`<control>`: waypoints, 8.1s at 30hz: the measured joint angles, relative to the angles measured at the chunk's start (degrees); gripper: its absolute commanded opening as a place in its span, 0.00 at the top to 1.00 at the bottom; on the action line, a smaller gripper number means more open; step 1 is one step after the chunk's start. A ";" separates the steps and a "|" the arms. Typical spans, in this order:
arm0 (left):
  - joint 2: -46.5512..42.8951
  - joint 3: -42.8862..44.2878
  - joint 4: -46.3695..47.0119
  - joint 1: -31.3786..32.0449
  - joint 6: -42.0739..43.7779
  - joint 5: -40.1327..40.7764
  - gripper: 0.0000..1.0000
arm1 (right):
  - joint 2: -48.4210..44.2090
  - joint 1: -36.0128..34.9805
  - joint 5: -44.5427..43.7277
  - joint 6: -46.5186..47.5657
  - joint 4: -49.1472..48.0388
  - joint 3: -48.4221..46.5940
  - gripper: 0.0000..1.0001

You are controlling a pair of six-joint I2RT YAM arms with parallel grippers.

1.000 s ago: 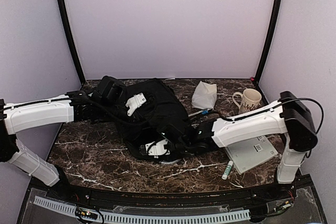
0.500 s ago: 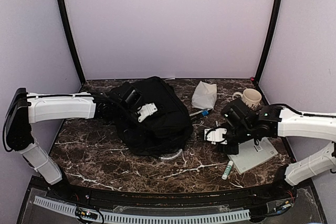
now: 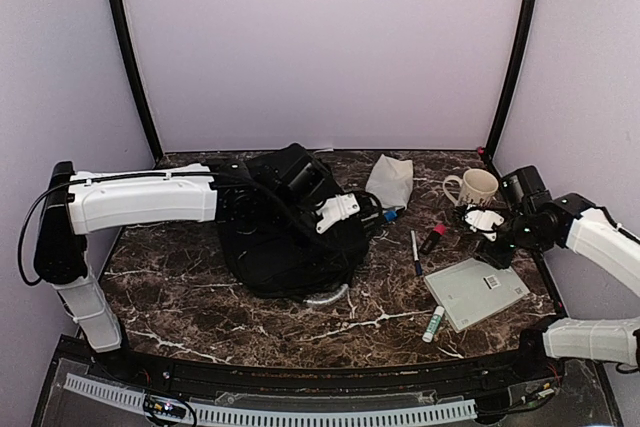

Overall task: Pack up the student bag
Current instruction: Place the largest pocket of the bag in the student bag, then move the book to the center of the board, then pick up the book at the center of the board.

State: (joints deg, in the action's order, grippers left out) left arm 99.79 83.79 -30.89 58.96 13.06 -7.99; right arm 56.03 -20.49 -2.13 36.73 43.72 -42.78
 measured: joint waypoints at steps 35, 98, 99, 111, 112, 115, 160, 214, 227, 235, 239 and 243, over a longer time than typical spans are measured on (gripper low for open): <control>48.89 41.00 23.50 5.84 -24.87 -8.55 0.15 | 0.00 22.88 -13.66 19.21 -0.50 14.75 0.34; 38.51 34.27 19.43 3.34 -33.53 -15.87 0.19 | 13.03 24.61 -5.57 18.58 2.43 9.68 0.51; 39.43 34.95 19.10 3.34 -34.10 -16.35 0.20 | 14.10 24.15 -5.90 18.47 1.60 9.77 0.52; 45.79 37.11 14.49 3.28 -38.75 -16.63 0.22 | 20.63 12.57 -8.79 13.18 -4.87 6.05 0.51; 45.77 36.92 14.60 3.28 -38.86 -16.65 0.22 | 21.35 11.41 -8.20 12.20 -5.46 5.44 0.51; 45.11 35.41 15.78 3.28 -39.08 -16.72 0.23 | 23.74 8.63 -5.90 9.68 -6.60 3.48 0.51; 38.53 23.30 25.49 1.38 -59.78 -13.27 0.25 | 46.01 17.73 31.50 -10.75 7.04 -16.57 0.63; 30.75 13.99 25.97 1.25 -66.36 -7.04 0.22 | 44.39 14.27 26.36 -16.28 -0.59 -17.79 0.58; 36.28 16.28 33.51 1.18 -72.98 -9.94 0.24 | 44.39 14.64 28.68 -16.50 -2.54 -16.22 0.58; 35.98 10.54 45.44 0.79 -79.25 -9.49 0.27 | 44.41 14.82 29.27 -16.50 -2.64 -16.06 0.57; 35.67 5.75 54.64 0.92 -81.11 -8.37 0.39 | 44.28 14.93 29.33 -16.50 -2.64 -16.00 0.56; 35.67 3.37 58.69 1.29 -82.05 -6.71 0.55 | 43.91 14.93 29.20 -16.55 -2.73 -15.82 0.56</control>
State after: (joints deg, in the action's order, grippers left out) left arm 135.46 87.15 27.79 60.25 -68.99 -14.70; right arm 99.94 -5.56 27.07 20.18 40.99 -58.61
